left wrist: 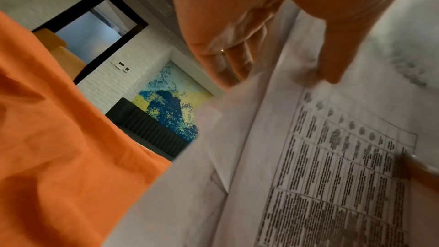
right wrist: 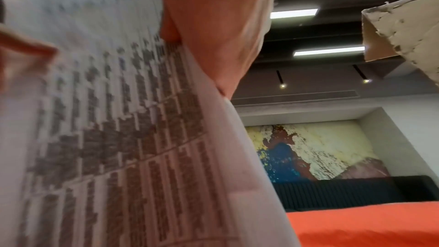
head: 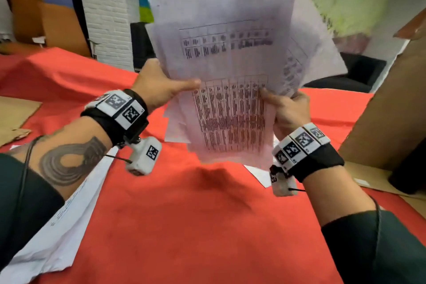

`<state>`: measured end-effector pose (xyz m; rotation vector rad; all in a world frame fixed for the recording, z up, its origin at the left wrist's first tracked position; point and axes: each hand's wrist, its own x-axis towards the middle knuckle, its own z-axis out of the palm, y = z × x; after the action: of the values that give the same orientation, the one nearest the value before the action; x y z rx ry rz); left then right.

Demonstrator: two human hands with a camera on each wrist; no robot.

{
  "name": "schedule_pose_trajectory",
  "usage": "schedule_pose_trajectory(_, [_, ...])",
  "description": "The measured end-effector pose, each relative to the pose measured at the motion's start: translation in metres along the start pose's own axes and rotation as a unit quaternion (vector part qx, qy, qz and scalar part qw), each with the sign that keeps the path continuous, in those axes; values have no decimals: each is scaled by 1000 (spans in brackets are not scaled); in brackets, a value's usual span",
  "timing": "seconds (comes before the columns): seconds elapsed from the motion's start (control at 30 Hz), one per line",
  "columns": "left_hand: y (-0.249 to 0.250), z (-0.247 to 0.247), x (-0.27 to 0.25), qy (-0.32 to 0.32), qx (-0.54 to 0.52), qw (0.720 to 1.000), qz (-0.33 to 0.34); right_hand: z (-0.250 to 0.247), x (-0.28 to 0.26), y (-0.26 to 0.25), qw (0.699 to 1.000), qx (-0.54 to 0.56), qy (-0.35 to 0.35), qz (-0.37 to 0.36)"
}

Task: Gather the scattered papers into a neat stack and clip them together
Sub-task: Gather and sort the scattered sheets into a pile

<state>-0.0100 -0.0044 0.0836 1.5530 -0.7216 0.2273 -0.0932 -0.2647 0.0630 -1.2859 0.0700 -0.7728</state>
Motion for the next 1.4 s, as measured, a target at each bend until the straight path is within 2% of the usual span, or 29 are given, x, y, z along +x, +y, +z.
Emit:
schedule_pose_trajectory(0.2, [-2,15,9,-46,42,998,1,6,4,-15,999,-20,0,-46])
schedule_pose_trajectory(0.3, [-12,23,-1,-59,20,997,-40,2,-1,-9,998,-31,40,-29])
schedule_pose_trajectory(0.37, [-26,26,-11,-53,71,993,-76,-4,-8,4,996,-74,56,-1])
schedule_pose_trajectory(0.43, [-39,29,-20,-57,142,983,-103,-9,-17,17,991,-130,22,26])
schedule_pose_trajectory(0.5, [-40,34,-25,-45,162,981,-101,-10,-15,26,980,-198,0,8])
schedule_pose_trajectory(0.57, [-29,41,-23,-11,132,990,-55,-6,-11,19,973,-229,20,-37])
schedule_pose_trajectory(0.67, [-8,44,-13,33,-6,999,-9,-2,-6,-2,988,-121,8,-100])
schedule_pose_trajectory(0.73, [-9,41,-10,-24,-107,994,-14,-3,-4,-5,995,-57,-17,-86])
schedule_pose_trajectory(0.77, [-16,41,-11,-66,-131,989,-33,-4,-6,-3,997,-58,-20,-56])
schedule_pose_trajectory(0.83, [-34,42,-19,-104,-107,986,-80,-5,-13,9,997,-76,-21,8])
schedule_pose_trajectory(0.9, [-45,49,-25,-54,-27,994,-89,-2,-23,21,993,-115,-19,24])
schedule_pose_trajectory(0.97, [-39,56,-22,23,5,998,-58,9,-32,17,992,-123,-20,-16])
schedule_pose_trajectory(1.03, [-22,59,-17,81,-11,997,4,16,-30,7,995,-69,-25,-61])
schedule_pose_trajectory(1.1, [-14,57,-16,106,-62,991,43,17,-23,1,996,-38,-15,-84])
schedule_pose_trajectory(1.17, [-28,55,-23,96,-82,992,2,12,-22,12,997,-74,7,-38])
schedule_pose_trajectory(1.23, [-60,55,-39,71,-47,993,-84,4,-31,35,989,-147,4,33])
schedule_pose_trajectory(1.3, [-81,55,-51,73,-8,987,-143,-2,-38,58,985,-168,-20,35])
schedule_pose_trajectory(1.33, [-84,54,-52,90,11,986,-138,-1,-41,61,986,-163,-17,13])
schedule_pose_trajectory(1.4, [-76,51,-49,128,25,988,-85,1,-41,53,989,-140,18,-32])
